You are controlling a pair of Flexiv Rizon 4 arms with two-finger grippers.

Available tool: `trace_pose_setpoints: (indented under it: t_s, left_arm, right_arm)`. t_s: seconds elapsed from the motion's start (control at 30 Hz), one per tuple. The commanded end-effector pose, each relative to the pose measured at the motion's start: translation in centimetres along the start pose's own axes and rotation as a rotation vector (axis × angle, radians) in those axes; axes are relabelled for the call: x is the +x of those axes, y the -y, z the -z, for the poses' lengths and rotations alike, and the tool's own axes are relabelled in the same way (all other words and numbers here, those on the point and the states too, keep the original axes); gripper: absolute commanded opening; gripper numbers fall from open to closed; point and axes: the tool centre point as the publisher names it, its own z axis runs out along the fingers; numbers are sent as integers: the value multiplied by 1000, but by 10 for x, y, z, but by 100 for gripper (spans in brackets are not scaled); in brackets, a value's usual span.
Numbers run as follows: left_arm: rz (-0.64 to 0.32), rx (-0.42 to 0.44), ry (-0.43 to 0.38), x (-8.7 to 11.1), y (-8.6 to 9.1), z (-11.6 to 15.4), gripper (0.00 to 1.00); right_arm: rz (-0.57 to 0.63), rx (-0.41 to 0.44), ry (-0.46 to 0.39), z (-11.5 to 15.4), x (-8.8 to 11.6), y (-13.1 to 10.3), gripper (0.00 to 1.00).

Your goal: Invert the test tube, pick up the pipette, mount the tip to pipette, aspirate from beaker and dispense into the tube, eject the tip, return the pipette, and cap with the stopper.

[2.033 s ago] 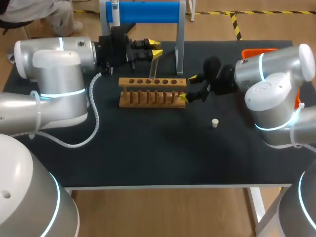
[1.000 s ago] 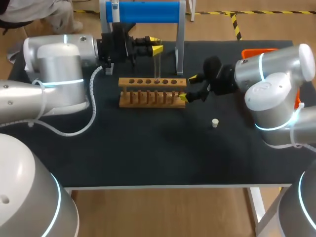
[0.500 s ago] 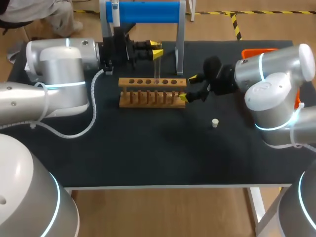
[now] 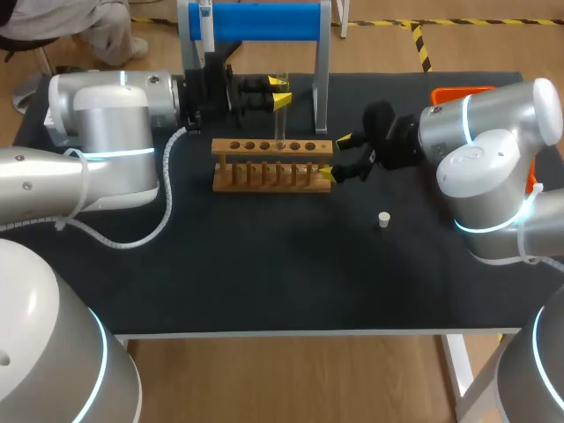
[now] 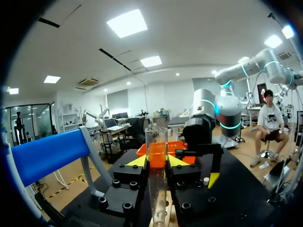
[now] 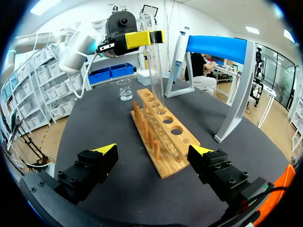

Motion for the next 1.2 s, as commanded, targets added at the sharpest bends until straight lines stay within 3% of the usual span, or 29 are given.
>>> trace_pose_setpoints:
  t_s: [0.03,1.2]
  left_arm:
    - [-4,3,1,-1,-4,-3,0]
    - [33,15,29,0,-37,-6,0]
  right_arm:
    - [0,-1,-1,0,0,0,100]
    - [0,-1,-1,0,0,0,100]
